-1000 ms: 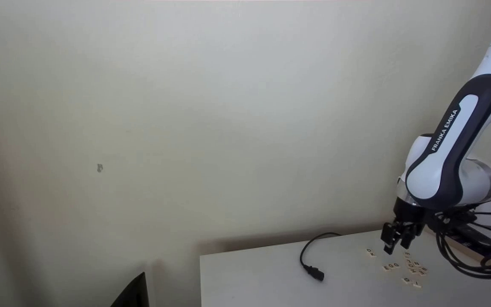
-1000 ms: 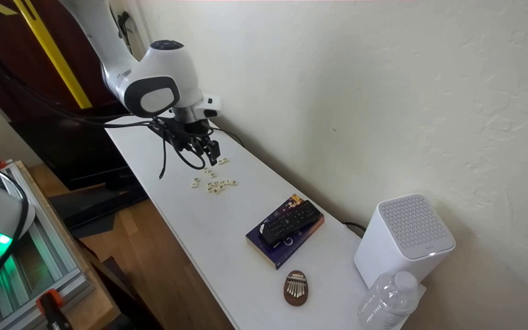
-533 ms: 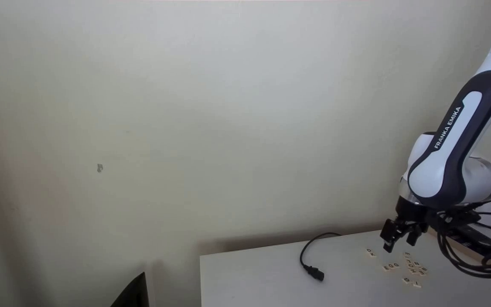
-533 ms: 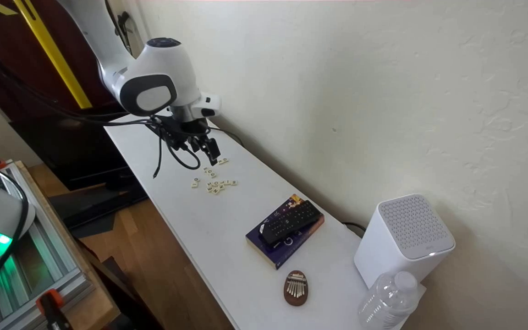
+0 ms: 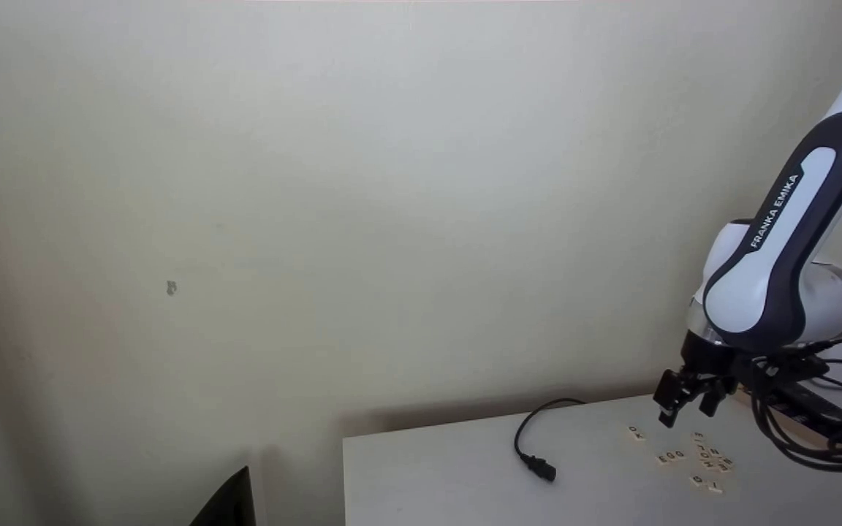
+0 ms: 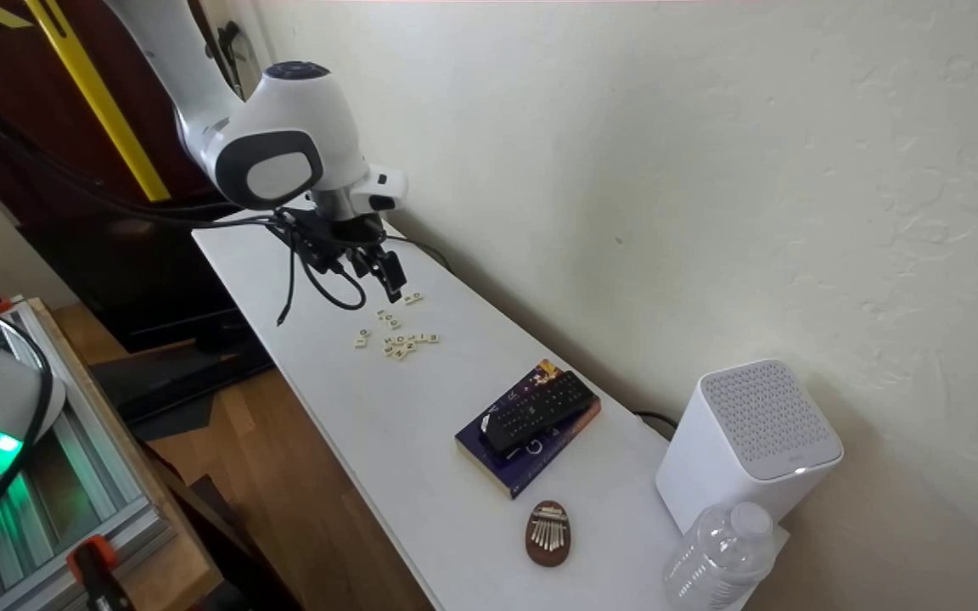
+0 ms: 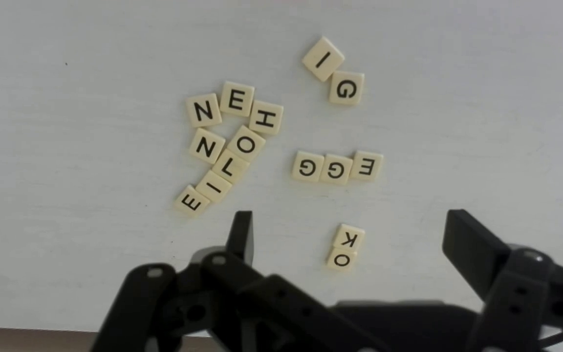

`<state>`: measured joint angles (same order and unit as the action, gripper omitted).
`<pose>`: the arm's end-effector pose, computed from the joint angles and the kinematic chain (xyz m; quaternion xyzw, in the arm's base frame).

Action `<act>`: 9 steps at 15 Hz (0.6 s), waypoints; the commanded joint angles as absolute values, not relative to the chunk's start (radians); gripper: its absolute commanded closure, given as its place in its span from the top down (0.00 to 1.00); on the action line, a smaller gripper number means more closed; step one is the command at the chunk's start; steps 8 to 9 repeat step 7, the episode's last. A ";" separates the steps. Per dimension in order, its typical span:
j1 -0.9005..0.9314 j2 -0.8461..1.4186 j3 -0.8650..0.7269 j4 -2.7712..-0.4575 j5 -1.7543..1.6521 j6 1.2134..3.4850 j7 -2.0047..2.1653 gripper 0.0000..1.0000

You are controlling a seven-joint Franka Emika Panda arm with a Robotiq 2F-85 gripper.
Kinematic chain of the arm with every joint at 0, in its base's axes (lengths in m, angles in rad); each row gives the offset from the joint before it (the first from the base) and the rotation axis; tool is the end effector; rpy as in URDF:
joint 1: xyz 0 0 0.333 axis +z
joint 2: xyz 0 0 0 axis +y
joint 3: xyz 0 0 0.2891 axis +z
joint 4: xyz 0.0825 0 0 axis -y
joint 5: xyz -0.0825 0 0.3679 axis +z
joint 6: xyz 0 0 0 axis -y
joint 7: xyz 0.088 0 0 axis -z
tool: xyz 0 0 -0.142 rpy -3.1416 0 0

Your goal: Align 3 letters in a straight line

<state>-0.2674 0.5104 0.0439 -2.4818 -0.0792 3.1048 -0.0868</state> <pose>0.4438 -0.0908 0.0626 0.9978 -0.0322 0.0572 0.0020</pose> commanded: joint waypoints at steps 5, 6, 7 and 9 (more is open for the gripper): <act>-0.250 0.493 0.035 -2.484 -0.057 3.101 -0.090 1.00; -0.248 0.491 0.033 -2.484 -0.057 3.101 -0.087 1.00; -0.247 0.490 0.033 -2.484 -0.057 3.100 -0.087 1.00; -0.247 0.490 0.033 -2.484 -0.057 3.100 -0.087 1.00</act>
